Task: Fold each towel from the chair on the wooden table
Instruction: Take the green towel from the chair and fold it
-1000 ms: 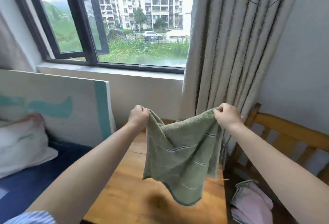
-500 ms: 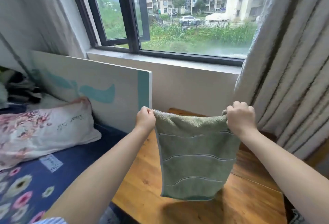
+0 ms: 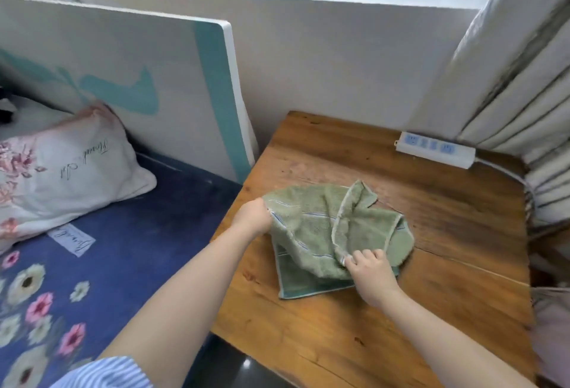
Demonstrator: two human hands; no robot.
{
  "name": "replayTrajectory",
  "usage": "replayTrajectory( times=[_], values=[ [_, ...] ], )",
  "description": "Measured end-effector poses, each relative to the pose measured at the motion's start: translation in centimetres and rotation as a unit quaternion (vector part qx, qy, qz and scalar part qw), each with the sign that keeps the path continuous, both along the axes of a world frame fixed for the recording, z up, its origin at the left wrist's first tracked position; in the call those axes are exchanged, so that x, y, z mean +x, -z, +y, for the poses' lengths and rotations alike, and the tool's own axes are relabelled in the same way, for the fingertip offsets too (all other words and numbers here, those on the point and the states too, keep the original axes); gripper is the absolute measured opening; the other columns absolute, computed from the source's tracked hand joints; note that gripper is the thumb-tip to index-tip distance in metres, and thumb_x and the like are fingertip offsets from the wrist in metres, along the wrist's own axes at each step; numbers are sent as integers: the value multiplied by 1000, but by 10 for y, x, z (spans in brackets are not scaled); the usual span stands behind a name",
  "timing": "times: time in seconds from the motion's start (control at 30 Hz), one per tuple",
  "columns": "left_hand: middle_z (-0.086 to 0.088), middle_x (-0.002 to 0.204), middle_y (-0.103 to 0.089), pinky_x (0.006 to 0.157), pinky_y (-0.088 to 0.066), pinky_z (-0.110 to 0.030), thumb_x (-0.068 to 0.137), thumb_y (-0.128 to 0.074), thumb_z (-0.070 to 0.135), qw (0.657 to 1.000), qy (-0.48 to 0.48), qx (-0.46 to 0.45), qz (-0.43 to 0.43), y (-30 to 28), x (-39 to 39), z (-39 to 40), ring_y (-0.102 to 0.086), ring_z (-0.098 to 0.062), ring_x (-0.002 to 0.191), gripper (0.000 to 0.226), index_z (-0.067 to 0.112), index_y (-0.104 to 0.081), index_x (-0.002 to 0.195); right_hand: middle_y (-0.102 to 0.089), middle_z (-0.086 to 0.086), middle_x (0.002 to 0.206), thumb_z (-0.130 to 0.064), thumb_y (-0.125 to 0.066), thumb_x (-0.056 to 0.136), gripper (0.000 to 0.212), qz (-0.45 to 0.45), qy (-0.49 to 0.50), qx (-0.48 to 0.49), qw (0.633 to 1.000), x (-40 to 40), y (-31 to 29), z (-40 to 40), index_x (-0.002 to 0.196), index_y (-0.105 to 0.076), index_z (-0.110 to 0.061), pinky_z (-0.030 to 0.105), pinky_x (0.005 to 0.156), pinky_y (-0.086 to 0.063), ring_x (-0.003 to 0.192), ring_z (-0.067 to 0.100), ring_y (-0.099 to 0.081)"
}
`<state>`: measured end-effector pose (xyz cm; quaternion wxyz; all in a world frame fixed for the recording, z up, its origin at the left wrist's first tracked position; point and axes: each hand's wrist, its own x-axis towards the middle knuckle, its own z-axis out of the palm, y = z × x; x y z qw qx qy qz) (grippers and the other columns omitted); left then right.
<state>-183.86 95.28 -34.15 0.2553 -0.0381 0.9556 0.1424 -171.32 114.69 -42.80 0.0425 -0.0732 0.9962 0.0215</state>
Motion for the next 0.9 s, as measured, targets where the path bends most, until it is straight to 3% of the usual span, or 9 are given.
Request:
replayTrajectory(
  times=[0.17, 0.27, 0.4, 0.43, 0.47, 0.5, 0.6, 0.73, 0.9],
  values=[
    [-24, 122, -57, 92, -45, -43, 91, -36, 7, 994, 39, -54, -86, 37, 2, -8, -55, -35, 113, 33, -10, -54, 114, -64, 3, 53, -29, -89, 21, 41, -66, 18, -51, 996, 15, 32, -12, 53, -70, -11, 18, 44, -45, 44, 15, -60],
    [-26, 118, -58, 91, -47, -44, 89, -39, 4, 988, 69, -66, -117, 47, -5, -12, -56, -36, 112, 32, -11, -57, 110, -65, 5, 72, -21, -84, 58, 19, -43, 111, -136, 984, 5, 31, -6, 73, -73, -14, 30, 61, -48, 70, 24, -64],
    [-20, 66, -46, 47, -31, -29, 85, -38, -1, 976, 127, -86, -153, 52, -9, -17, -42, -28, 64, 31, 10, -39, 55, -54, 0, 123, -36, -50, 90, 40, -109, 251, -184, 944, -6, 45, -10, 127, -51, -20, 33, 96, -30, 119, 20, -42],
    [-23, 96, -50, 47, -26, -27, 84, -38, -2, 974, 135, -89, -157, 51, -12, -20, -36, -24, 63, 35, 12, -31, 54, -52, -1, 123, -37, -50, 90, 39, -112, 259, -186, 941, -11, 48, -14, 126, -52, -23, 33, 97, -28, 120, 19, -40],
    [8, 72, -24, 48, -26, -27, 84, -38, -3, 974, 138, -89, -158, 52, -9, -22, -34, -22, 62, 36, 13, -27, 54, -52, -2, 122, -37, -52, 89, 35, -125, 267, -189, 937, -12, 48, -17, 121, -56, -24, 33, 96, -27, 119, 18, -39],
    [-13, 64, -38, 49, -30, -29, 84, -37, -2, 975, 138, -82, -154, 53, -8, -25, -34, -22, 60, 36, 14, -27, 54, -54, -3, 120, -35, -53, 88, 29, -129, 281, -200, 930, -16, 48, -20, 113, -62, -23, 32, 95, -26, 118, 18, -38],
    [-13, 69, -45, 58, -41, -36, 92, -38, 9, 983, 121, -34, -131, 49, -13, -39, -43, -32, 70, 40, 15, -27, 53, -61, 0, 107, -29, -54, 88, 20, -110, 337, -212, 911, -22, 41, -24, 94, -69, -17, 33, 90, -28, 112, 21, -44],
    [-1, 59, -31, 49, -17, -29, 91, -35, 13, 995, 16, 54, -86, 46, -29, -61, -35, -20, 59, 37, 15, -25, 55, -61, 4, 83, -22, -53, 90, 16, -71, 437, -284, 851, -12, 14, -8, 90, -65, -13, 34, 85, -32, 99, 28, -56],
    [-3, 67, -39, 60, -30, -27, 92, -41, 20, 986, 56, 133, -81, 33, -43, -67, -41, -21, 72, 31, 11, -39, 62, -60, 10, 80, -14, -56, 87, 15, -73, 476, -320, 816, 6, -33, 25, 72, -55, -10, 29, 61, -30, 80, 26, -53]
  ],
)
